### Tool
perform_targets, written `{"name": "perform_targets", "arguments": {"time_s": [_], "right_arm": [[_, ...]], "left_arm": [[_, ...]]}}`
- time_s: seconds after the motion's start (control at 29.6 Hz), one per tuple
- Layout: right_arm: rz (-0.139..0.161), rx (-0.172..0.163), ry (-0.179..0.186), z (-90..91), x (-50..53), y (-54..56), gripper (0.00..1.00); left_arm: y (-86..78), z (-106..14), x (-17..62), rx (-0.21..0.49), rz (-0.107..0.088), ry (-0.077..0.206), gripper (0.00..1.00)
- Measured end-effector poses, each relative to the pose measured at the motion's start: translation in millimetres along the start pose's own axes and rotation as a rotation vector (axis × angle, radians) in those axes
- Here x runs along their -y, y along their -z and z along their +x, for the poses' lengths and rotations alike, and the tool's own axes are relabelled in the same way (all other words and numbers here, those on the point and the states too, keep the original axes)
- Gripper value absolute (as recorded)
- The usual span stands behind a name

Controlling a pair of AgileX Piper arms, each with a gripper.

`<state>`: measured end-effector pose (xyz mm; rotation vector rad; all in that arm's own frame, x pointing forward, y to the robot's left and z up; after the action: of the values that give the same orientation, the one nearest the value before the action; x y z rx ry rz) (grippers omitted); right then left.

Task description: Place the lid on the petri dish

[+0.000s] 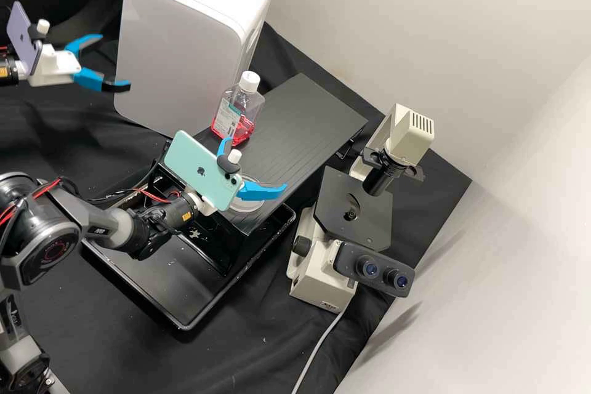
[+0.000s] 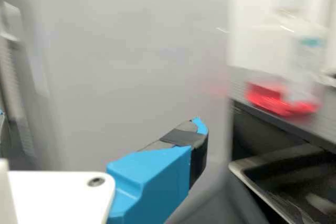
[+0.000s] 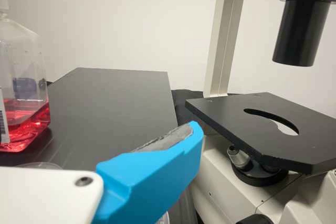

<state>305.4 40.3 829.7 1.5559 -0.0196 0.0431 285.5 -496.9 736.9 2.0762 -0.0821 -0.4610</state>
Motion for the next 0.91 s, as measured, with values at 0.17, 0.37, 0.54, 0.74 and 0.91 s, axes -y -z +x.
{"name": "perform_targets", "arguments": {"time_s": [0.17,0.37,0.54,0.74,0.91], "right_arm": [[0.0,0.0,0.0,0.0,0.0,0.0,1.0],[0.0,0.0,0.0,0.0,0.0,0.0,1.0],[0.0,0.0,0.0,0.0,0.0,0.0,1.0],[0.0,0.0,0.0,0.0,0.0,0.0,1.0],[0.0,0.0,0.0,0.0,0.0,0.0,1.0]], "left_arm": [[-10.8,-7.9,18.7,0.105,0.005,0.044,1.0],[-22.3,-19.0,29.4,0.189,0.016,0.082,1.0],[-28.0,-27.7,33.9,0.228,0.027,0.111,1.0],[-36.5,-37.3,37.4,0.268,0.029,0.129,1.0],[-45.4,-41.2,42.1,0.302,0.03,0.15,1.0]]}}
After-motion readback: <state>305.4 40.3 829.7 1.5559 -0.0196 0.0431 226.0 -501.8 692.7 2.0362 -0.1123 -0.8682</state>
